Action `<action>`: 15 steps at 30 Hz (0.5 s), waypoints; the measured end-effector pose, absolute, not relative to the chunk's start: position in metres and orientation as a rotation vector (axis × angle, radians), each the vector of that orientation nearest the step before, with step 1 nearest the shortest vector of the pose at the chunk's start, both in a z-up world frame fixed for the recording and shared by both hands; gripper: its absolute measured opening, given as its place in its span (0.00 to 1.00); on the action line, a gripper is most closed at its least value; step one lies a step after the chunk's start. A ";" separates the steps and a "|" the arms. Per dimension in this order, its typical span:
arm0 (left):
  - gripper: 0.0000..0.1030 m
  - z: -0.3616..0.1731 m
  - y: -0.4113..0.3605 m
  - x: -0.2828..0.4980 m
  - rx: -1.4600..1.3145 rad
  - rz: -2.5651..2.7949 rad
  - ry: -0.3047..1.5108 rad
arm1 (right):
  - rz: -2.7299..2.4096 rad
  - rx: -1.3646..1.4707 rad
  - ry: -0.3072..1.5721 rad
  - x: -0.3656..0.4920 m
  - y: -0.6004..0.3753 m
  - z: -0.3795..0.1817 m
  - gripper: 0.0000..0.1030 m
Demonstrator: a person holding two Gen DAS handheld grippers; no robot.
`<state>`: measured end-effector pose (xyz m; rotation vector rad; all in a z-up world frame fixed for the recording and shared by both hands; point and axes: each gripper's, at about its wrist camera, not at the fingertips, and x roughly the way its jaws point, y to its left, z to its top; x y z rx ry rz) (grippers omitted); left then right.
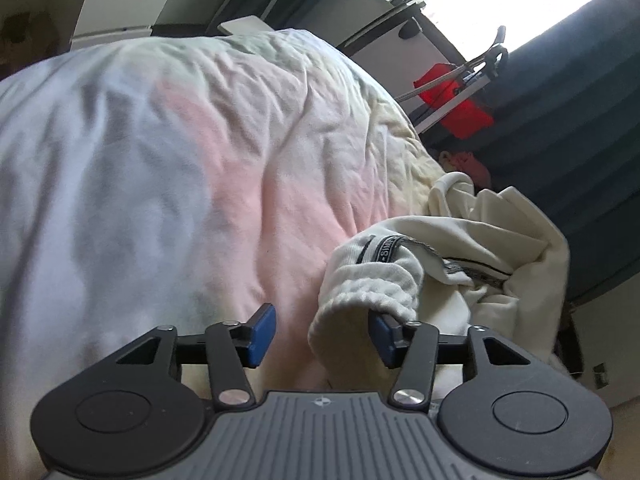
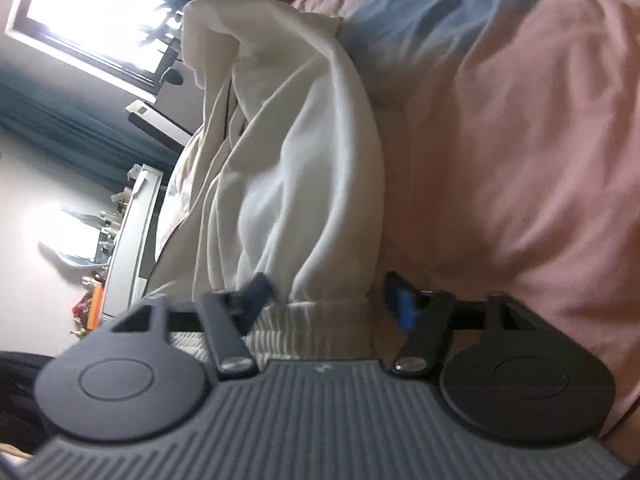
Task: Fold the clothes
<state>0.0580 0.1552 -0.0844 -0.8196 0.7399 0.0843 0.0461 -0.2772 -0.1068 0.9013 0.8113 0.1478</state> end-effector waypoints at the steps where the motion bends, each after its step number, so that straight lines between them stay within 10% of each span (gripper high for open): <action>1: 0.63 -0.083 0.156 0.055 -0.816 0.061 0.764 | 0.146 0.894 0.808 0.045 -0.277 -0.106 0.40; 5: 0.76 -0.075 0.160 0.045 -0.807 0.017 0.766 | 0.128 0.890 0.757 0.037 -0.283 -0.102 0.22; 15: 0.75 -0.096 0.130 0.093 -0.711 0.009 0.784 | 0.104 0.890 0.763 0.046 -0.283 -0.107 0.25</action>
